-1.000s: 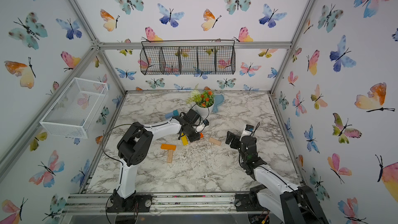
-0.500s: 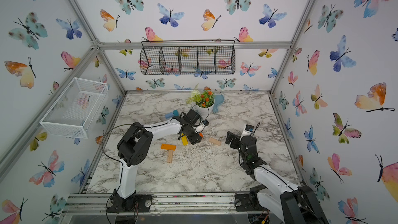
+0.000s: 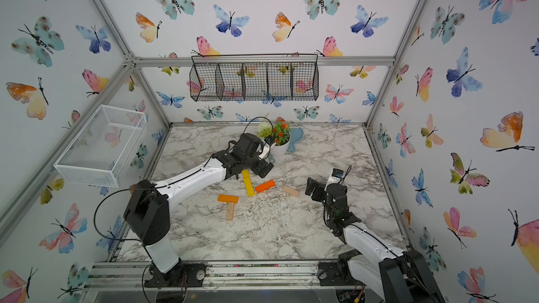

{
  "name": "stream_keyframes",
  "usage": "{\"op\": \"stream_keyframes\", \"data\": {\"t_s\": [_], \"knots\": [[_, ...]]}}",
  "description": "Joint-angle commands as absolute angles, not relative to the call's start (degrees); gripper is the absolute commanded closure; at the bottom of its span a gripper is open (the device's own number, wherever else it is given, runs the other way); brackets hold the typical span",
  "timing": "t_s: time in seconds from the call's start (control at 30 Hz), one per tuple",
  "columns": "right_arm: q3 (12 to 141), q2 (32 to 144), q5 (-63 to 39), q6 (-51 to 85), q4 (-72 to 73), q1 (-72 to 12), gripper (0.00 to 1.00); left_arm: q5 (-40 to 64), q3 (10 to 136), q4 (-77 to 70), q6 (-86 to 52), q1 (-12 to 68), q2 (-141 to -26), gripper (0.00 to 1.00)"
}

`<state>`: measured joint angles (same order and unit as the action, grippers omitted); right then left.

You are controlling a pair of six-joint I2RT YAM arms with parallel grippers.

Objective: Assemble a giraffe with building blocks
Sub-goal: Place the building block at the center of the board, then assemble the building block at the center of the board.

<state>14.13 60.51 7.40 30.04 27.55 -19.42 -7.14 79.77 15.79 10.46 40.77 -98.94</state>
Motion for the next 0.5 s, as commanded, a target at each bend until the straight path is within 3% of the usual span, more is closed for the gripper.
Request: {"op": "stream_keyframes", "data": {"t_s": [0.0,0.27,0.47], "knots": [[14.2,61.1,6.5,28.5,28.6,-19.3,0.00,-14.3,73.8,8.2,-1.7,37.4,-95.4,0.02],[15.0,64.5,6.4,27.0,29.4,-19.3,0.00,-19.4,52.5,-1.8,-27.2,27.6,-81.9,0.02],[16.3,66.9,7.2,26.0,28.8,-19.3,0.00,-21.8,41.2,-4.3,-35.1,25.0,-75.9,0.02]]}}
